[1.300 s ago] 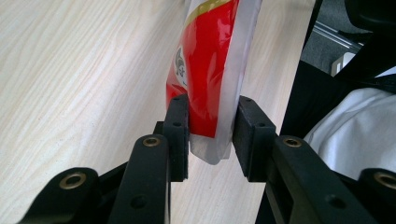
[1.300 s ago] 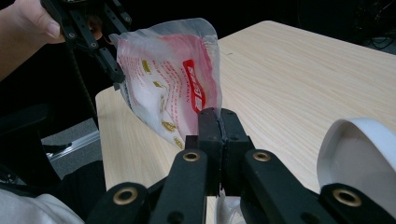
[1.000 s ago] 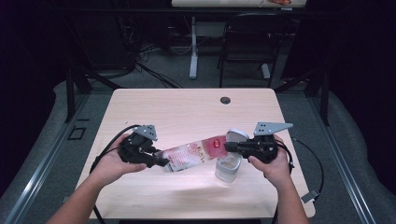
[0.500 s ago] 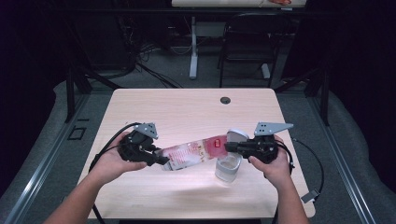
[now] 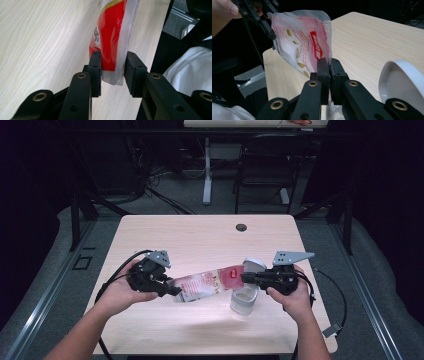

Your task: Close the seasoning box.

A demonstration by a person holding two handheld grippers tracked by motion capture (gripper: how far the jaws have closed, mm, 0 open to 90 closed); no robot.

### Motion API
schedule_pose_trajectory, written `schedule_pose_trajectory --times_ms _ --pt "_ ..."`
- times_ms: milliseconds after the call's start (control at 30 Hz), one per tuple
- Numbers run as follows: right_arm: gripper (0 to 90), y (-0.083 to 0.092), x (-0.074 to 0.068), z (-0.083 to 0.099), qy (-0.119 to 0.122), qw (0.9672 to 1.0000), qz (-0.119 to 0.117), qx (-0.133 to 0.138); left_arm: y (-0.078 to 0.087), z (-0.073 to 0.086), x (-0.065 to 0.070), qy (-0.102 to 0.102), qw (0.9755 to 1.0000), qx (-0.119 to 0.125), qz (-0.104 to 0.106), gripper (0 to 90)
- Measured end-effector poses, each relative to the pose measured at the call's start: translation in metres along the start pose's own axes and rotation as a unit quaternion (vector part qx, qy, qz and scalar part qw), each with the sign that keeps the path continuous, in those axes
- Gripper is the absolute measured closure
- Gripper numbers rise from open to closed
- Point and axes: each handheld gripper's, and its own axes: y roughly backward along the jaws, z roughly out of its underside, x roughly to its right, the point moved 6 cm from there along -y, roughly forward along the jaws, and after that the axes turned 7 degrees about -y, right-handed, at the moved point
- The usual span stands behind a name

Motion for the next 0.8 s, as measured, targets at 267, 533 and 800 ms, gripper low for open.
schedule_pose_trajectory --times_ms 267,533,800 --pt "87.5 0.0 0.002 0.001 -0.003 1.0 0.002 0.0 0.0 -0.003 0.001 0.002 1.0 -0.007 -0.002 69.6" --pt "87.2 0.001 0.003 0.002 -0.003 1.0 0.003 -0.002 0.0 -0.007 0.001 0.0 0.9999 -0.012 -0.001 69.6" --pt "86.9 0.002 0.004 0.002 -0.005 1.0 0.006 0.0 0.001 -0.011 0.002 -0.003 0.9999 -0.015 -0.002 69.7"
